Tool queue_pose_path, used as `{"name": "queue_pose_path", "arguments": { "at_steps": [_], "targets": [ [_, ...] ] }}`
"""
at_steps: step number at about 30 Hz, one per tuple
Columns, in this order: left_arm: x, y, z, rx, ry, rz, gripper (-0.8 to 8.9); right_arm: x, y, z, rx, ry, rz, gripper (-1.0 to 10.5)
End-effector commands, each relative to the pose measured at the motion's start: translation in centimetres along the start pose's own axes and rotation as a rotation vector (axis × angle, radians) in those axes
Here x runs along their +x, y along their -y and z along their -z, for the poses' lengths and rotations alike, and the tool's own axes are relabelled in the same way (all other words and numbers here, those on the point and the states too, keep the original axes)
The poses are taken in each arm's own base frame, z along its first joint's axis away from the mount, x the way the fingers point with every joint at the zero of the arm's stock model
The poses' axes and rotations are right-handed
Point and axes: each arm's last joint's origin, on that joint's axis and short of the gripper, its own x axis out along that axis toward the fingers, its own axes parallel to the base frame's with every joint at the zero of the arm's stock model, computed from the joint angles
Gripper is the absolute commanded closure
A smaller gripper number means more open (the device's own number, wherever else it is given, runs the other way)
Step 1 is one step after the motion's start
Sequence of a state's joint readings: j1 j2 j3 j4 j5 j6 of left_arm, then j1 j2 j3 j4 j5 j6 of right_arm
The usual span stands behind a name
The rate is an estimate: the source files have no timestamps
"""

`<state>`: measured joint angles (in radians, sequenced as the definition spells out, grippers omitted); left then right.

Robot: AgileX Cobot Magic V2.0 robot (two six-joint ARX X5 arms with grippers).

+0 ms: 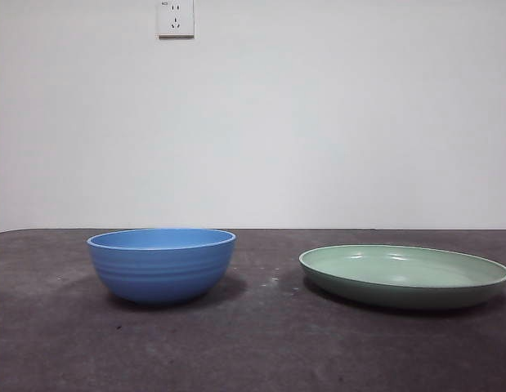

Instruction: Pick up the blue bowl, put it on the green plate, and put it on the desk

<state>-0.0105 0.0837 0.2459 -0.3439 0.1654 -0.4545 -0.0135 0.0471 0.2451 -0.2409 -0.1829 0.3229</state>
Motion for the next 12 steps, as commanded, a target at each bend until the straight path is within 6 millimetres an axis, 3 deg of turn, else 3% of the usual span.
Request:
{"name": "queue_pose_path", "arguments": {
  "at_steps": [1, 12],
  "targets": [
    [-0.4, 0.9, -1.5, 0.053, -0.023, 0.036, 8.03, -0.3, -0.6, -1.6, -0.014, -0.014, -0.008, 9.4],
    [0.6, 3.7, -6.0, 0.21, -0.328, 0.185, 8.03, 1.5, -2.6, -6.6, -0.104, -0.349, -0.167, 9.4]
  ]
}}
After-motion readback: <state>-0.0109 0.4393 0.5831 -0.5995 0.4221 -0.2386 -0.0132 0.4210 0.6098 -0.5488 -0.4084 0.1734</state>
